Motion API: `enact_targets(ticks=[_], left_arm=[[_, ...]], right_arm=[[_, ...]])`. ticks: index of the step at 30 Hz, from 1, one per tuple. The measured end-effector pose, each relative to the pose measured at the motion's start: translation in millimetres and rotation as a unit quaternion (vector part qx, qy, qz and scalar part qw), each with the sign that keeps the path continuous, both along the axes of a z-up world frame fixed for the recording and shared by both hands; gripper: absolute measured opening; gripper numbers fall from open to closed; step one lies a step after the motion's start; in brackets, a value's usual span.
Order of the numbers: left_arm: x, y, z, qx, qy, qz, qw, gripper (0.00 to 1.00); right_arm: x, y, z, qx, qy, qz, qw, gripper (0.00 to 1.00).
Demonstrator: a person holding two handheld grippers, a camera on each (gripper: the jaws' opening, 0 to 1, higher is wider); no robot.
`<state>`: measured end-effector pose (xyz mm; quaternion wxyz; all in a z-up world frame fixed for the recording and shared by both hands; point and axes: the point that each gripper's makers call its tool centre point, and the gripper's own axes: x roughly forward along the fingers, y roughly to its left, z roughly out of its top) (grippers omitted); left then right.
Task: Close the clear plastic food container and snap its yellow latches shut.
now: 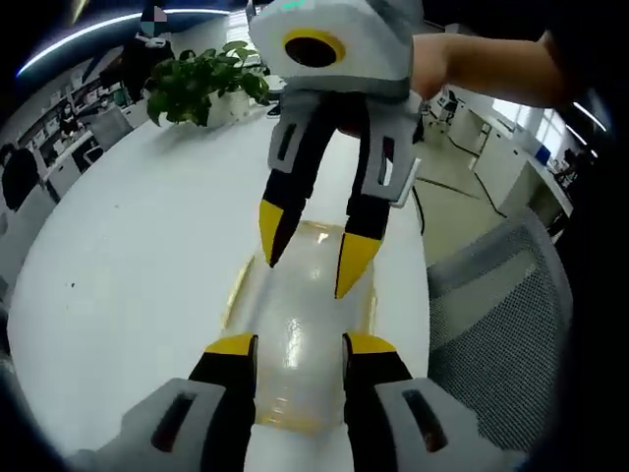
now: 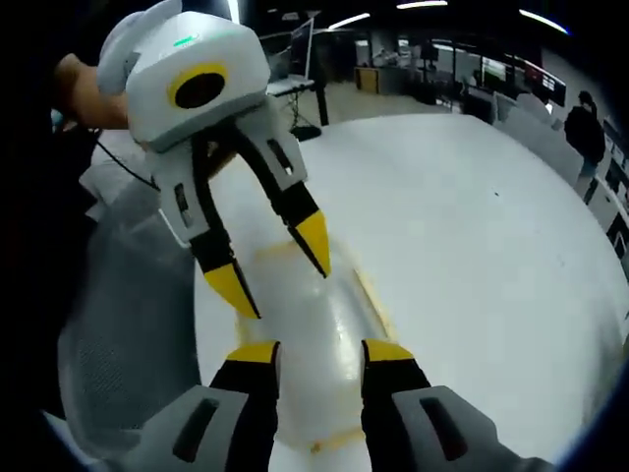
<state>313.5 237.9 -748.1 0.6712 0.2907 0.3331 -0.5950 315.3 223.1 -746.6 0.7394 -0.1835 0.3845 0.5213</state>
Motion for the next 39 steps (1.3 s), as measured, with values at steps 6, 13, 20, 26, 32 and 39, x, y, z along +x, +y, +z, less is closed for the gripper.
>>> enact_targets(ticks=[6, 13, 20, 26, 32, 39], left_arm=[[-7.9, -7.9, -2.6, 0.001, 0.01, -0.015, 0.9998, 0.33], [-14.3, -9.3, -8.8, 0.019, -0.001, -0.042, 0.999, 0.37], [-20.0, -4.8, -9.0, 0.035, -0.019, -0.061, 0.9973, 0.41], [-16.2, -3.8, -9.5, 0.037, -0.016, -0.048, 0.998, 0.43], [-13.9, -1.9, -9.3, 0.034, -0.016, -0.034, 0.9987, 0.47], [-15.0, -1.9, -9.4, 0.033, -0.017, -0.037, 0.9986, 0.45]], right_arm=[[-0.5, 5.2, -4.1, -0.009, -0.004, 0.013, 0.9999, 0.3], [5.0, 4.9, -2.6, -0.009, -0.011, 0.012, 0.9998, 0.3], [22.1, 7.0, 2.3, -0.002, -0.019, -0.005, 0.9998, 0.31], [28.3, 9.6, -0.6, -0.024, -0.02, 0.016, 0.9994, 0.32], [34.0, 6.2, -8.3, -0.035, 0.007, 0.017, 0.9992, 0.35], [29.7, 16.1, -3.4, 0.006, 0.071, 0.003, 0.9975, 0.44]])
